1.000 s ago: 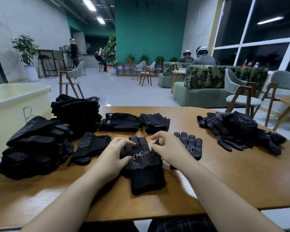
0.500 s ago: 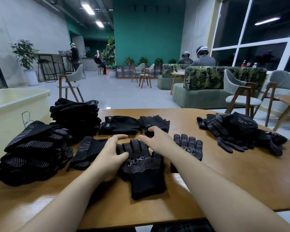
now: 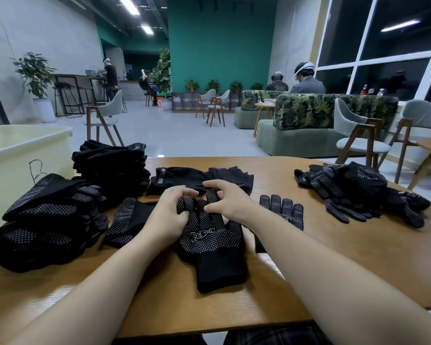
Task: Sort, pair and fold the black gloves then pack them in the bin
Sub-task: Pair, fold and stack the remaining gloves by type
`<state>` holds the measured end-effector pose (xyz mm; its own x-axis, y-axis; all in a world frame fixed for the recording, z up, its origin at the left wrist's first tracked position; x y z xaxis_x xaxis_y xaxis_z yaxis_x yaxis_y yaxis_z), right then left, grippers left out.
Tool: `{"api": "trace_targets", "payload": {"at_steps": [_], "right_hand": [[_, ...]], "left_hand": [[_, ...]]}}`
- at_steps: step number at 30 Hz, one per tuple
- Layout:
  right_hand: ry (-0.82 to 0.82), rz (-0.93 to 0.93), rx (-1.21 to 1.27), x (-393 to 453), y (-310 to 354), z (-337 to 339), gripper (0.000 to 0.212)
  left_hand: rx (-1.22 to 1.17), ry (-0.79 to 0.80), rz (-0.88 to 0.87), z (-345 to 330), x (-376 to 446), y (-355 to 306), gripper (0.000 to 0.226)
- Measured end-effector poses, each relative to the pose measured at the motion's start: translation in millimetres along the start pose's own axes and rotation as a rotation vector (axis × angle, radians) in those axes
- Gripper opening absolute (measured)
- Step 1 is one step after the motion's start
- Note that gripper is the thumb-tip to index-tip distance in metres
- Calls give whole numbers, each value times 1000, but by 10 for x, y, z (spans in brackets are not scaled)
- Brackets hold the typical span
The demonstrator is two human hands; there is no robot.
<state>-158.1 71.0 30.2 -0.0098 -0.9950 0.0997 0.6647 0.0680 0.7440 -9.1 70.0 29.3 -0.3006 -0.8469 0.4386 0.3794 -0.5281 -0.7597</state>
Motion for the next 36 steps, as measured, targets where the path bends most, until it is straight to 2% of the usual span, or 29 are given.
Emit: {"api": "trace_targets", "payload": {"at_steps": [4, 9, 12, 17, 19, 21, 25, 31, 36], "right_hand": [[-56, 67, -37, 13, -5, -42, 60], [-84, 65, -246, -93, -9, -3, 64], [-109, 120, -367, -242, 68, 58, 59], [-3, 237, -451, -661, 131, 131, 31], [17, 277, -423, -838, 112, 158, 23], [37, 296, -381, -984, 65, 173, 18], [59, 318, -370, -1209, -92, 138, 13], [95, 323, -306, -1370, -221, 54, 30], [55, 397, -379, -1424, -136, 47, 32]], "left_hand": [[101, 52, -11, -59, -12, 31, 50], [184, 39, -66, -21, -88, -7, 38], [184, 54, -93, 53, -175, -73, 32], [106, 409, -76, -36, -528, -213, 23], [97, 476, -104, -75, -667, -286, 19], [38, 485, -102, -86, -740, -342, 15], [30, 512, -122, -141, -831, -339, 48], [165, 492, -195, -156, -906, -338, 34], [304, 416, -321, -123, -922, -406, 26]]}}
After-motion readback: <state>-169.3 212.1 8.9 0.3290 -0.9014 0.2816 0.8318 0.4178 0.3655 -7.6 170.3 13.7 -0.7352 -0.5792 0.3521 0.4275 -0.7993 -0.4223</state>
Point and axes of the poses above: each hand's wrist, its own x-axis towards the middle knuckle, its own z-axis out of the back of the hand, y = z × x, the point moved 6 cm from there along x, towards the middle knuckle, and after that the axes turned 8 degrees about -x, right-handed, at the moved point
